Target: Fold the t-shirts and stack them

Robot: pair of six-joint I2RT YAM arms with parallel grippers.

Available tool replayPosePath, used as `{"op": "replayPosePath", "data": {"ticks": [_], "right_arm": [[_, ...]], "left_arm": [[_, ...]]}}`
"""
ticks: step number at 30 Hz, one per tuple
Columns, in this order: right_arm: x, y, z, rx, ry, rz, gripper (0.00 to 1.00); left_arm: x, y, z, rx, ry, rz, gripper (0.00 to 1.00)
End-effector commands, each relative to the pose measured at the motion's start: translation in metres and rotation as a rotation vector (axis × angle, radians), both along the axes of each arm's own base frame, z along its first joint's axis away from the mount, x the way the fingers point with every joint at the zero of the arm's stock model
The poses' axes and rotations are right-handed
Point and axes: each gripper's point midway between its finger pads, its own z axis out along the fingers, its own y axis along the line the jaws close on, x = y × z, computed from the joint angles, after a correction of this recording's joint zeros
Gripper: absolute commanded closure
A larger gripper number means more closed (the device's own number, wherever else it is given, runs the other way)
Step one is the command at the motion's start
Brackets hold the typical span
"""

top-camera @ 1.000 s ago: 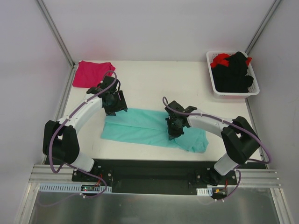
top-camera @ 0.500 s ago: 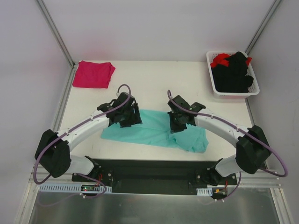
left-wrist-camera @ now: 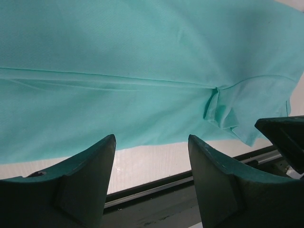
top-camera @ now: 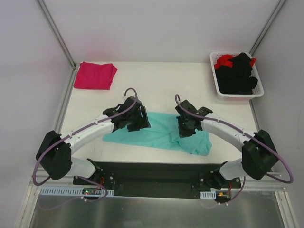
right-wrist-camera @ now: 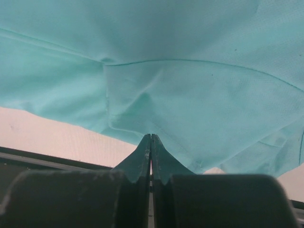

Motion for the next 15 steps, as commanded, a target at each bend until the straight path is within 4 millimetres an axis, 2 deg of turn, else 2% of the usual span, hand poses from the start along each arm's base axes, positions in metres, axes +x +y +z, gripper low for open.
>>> {"op": "replayPosePath", "data": {"ticks": [1, 8, 15], "right_arm": [[0.009, 0.007, -0.007, 0.013, -0.002, 0.007, 0.99], [0.01, 0.017, -0.02, 0.029, 0.035, 0.007, 0.99], [-0.009, 0.022, -0.037, 0.048, 0.095, 0.021, 0.99]], "left_arm": [[0.007, 0.0, 0.014, 0.003, -0.031, 0.002, 0.37], [0.004, 0.003, 0.01, 0.02, -0.015, -0.004, 0.37], [0.01, 0.009, 0.012, 0.053, -0.033, 0.011, 0.37]]}}
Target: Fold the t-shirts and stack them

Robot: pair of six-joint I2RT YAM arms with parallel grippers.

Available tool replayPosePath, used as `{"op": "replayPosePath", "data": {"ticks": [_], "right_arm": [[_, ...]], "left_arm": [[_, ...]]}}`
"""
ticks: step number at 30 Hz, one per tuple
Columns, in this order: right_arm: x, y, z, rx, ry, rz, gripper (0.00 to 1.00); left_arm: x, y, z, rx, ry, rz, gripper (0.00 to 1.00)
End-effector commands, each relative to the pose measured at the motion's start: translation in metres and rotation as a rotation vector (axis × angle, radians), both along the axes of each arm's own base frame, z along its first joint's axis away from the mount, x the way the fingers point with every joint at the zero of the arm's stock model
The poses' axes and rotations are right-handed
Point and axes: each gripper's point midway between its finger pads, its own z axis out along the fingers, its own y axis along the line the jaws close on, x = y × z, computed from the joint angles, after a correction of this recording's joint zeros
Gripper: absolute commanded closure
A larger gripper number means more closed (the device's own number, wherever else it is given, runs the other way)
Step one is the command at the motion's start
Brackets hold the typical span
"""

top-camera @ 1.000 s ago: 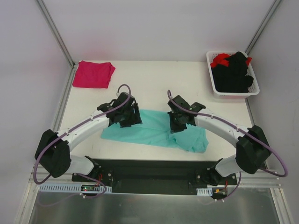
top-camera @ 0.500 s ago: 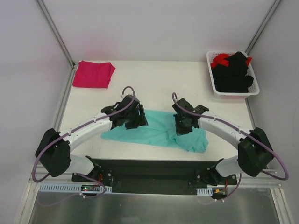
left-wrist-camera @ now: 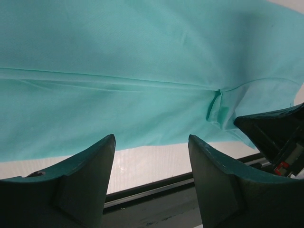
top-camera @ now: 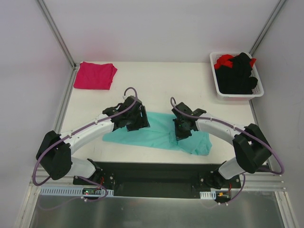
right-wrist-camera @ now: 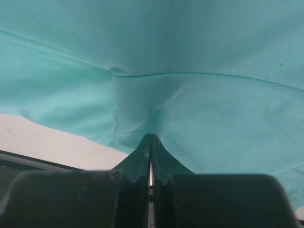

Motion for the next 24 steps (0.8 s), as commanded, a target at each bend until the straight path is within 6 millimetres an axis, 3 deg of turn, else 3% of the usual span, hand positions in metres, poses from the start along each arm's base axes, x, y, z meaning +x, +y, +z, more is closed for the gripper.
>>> {"op": "replayPosePath", "data": {"ticks": [1, 9, 14, 24], "right_arm": [[-0.013, 0.005, -0.009, 0.022, 0.034, 0.003, 0.99], [-0.026, 0.016, -0.014, 0.021, 0.054, 0.027, 0.99], [-0.024, 0.02, -0.014, 0.025, 0.048, 0.03, 0.99], [-0.014, 0.01, 0.025, 0.007, -0.034, 0.024, 0.99]], "left_arm": [[0.011, 0.006, 0.01, 0.032, -0.034, 0.01, 0.37], [0.015, 0.006, 0.013, 0.038, -0.037, 0.012, 0.37], [0.013, 0.006, 0.009, 0.041, -0.022, 0.008, 0.37], [0.013, 0.004, 0.01, 0.034, -0.02, -0.001, 0.38]]}}
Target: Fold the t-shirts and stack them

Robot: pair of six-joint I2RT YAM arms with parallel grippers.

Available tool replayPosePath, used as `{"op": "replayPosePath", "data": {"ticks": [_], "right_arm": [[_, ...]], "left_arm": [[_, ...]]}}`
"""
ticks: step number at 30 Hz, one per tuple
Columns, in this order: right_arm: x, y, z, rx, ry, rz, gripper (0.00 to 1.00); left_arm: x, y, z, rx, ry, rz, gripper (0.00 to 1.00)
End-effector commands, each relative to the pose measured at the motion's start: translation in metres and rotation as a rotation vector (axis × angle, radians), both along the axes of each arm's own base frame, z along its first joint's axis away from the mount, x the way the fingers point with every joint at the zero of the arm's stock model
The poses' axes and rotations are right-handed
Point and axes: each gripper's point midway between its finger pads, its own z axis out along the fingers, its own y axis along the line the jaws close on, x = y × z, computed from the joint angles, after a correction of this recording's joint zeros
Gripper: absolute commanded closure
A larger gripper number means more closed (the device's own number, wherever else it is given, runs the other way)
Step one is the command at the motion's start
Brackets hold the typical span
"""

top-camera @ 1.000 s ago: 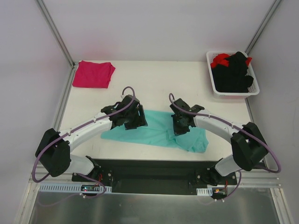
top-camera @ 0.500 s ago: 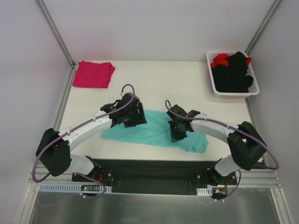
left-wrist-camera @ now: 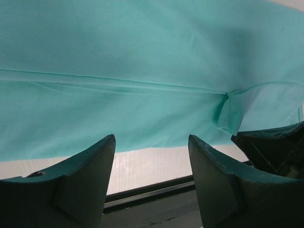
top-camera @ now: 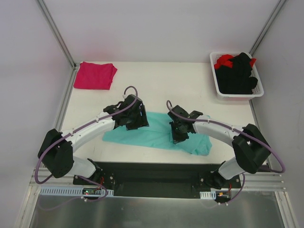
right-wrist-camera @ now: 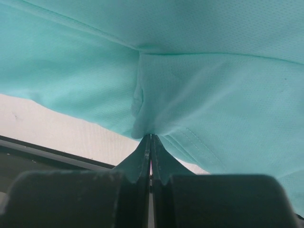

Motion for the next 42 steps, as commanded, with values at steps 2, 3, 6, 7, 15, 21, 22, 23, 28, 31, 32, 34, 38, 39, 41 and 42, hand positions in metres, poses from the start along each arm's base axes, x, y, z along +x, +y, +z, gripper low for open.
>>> {"op": "replayPosePath", "data": {"ticks": [2, 3, 6, 7, 15, 21, 22, 23, 28, 31, 32, 34, 38, 39, 41, 42], "right_arm": [[0.012, -0.009, 0.042, 0.012, -0.101, -0.028, 0.99], [0.011, -0.013, 0.045, 0.003, -0.103, -0.027, 0.99], [0.017, -0.022, 0.056, 0.009, -0.128, -0.05, 0.99], [0.021, -0.027, 0.057, 0.01, -0.132, -0.07, 0.99], [0.016, -0.049, 0.043, -0.01, -0.106, -0.114, 0.99], [0.001, -0.059, 0.026, -0.025, -0.07, -0.135, 0.99], [-0.003, -0.061, 0.022, -0.03, -0.061, -0.137, 0.99], [-0.005, -0.063, 0.02, -0.035, -0.055, -0.144, 0.99], [-0.012, -0.072, 0.007, -0.07, -0.035, -0.147, 0.99], [-0.012, -0.072, 0.003, -0.076, -0.036, -0.146, 0.99], [-0.012, -0.073, 0.0, -0.081, -0.032, -0.147, 0.99], [-0.012, -0.075, -0.003, -0.091, -0.028, -0.152, 0.99], [-0.016, -0.077, -0.014, -0.105, -0.008, -0.161, 0.99], [-0.018, -0.078, -0.018, -0.112, 0.002, -0.165, 0.99], [-0.019, -0.078, -0.021, -0.115, 0.007, -0.169, 0.99], [-0.019, -0.08, -0.024, -0.128, 0.01, -0.172, 0.99]], "left_arm": [[0.008, -0.003, 0.013, -0.009, -0.028, -0.01, 0.38], [0.008, -0.004, 0.013, -0.012, -0.028, -0.014, 0.37], [0.009, -0.009, 0.014, -0.013, -0.025, -0.023, 0.38], [0.005, -0.017, 0.012, -0.022, -0.01, -0.055, 0.38], [0.015, -0.067, 0.016, -0.099, -0.001, -0.207, 0.42], [0.019, -0.071, 0.02, -0.105, -0.012, -0.21, 0.42], [0.018, -0.07, 0.019, -0.1, -0.008, -0.212, 0.42], [0.018, -0.069, 0.018, -0.1, -0.009, -0.214, 0.42], [0.017, -0.066, 0.02, -0.096, -0.02, -0.213, 0.41], [0.015, -0.065, 0.02, -0.095, -0.019, -0.214, 0.42], [0.015, -0.064, 0.019, -0.092, -0.019, -0.213, 0.42], [0.015, -0.062, 0.019, -0.087, -0.026, -0.212, 0.42], [0.013, -0.058, 0.02, -0.078, -0.031, -0.207, 0.42], [0.013, -0.056, 0.022, -0.079, -0.036, -0.204, 0.42], [0.013, -0.056, 0.022, -0.077, -0.038, -0.204, 0.41], [0.013, -0.055, 0.023, -0.075, -0.039, -0.202, 0.41]]}}
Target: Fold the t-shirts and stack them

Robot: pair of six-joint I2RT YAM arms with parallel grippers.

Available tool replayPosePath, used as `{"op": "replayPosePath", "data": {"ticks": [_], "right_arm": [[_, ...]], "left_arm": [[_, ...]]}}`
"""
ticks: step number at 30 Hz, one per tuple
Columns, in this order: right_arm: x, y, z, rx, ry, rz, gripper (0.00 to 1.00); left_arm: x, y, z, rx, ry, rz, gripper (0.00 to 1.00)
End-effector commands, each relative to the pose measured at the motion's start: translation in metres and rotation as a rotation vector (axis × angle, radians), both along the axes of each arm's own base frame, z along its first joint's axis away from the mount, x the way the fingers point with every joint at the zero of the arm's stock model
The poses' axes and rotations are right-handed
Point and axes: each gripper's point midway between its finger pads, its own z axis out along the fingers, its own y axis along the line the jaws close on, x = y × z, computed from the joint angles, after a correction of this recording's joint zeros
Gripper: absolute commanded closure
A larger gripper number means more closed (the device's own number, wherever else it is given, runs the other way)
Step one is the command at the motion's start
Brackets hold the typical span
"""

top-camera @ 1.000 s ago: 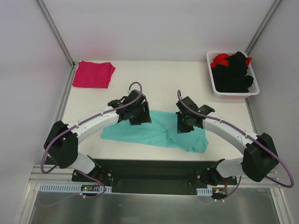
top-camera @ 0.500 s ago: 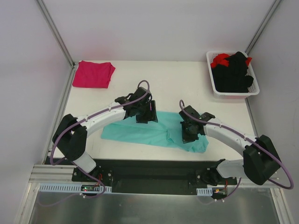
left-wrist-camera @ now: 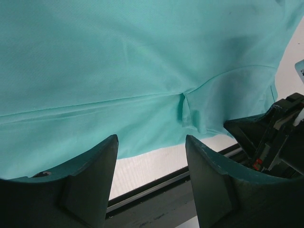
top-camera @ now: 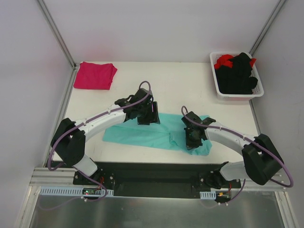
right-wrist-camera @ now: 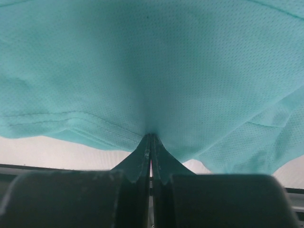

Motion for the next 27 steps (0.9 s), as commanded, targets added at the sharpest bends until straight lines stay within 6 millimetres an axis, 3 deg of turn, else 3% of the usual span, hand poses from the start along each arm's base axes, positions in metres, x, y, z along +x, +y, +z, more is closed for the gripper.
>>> {"op": "replayPosePath", "data": {"ticks": [1, 6, 14, 22, 27], "right_arm": [[0.001, -0.005, -0.009, -0.033, 0.003, -0.032, 0.99], [-0.002, -0.007, -0.014, -0.047, 0.015, -0.041, 0.99], [-0.002, -0.014, 0.001, -0.043, -0.025, -0.052, 0.99], [-0.011, -0.021, 0.001, -0.038, -0.027, -0.074, 0.99], [-0.022, -0.027, -0.011, -0.044, -0.003, -0.079, 0.99]], "left_arm": [[0.0, 0.005, 0.013, -0.001, -0.051, -0.01, 0.41], [-0.001, 0.007, 0.011, 0.01, -0.044, -0.004, 0.41], [-0.001, 0.007, 0.009, 0.012, -0.037, -0.001, 0.41], [0.0, 0.007, 0.013, 0.008, -0.045, 0.007, 0.41], [-0.001, 0.006, 0.015, -0.002, -0.035, 0.016, 0.41]]}}
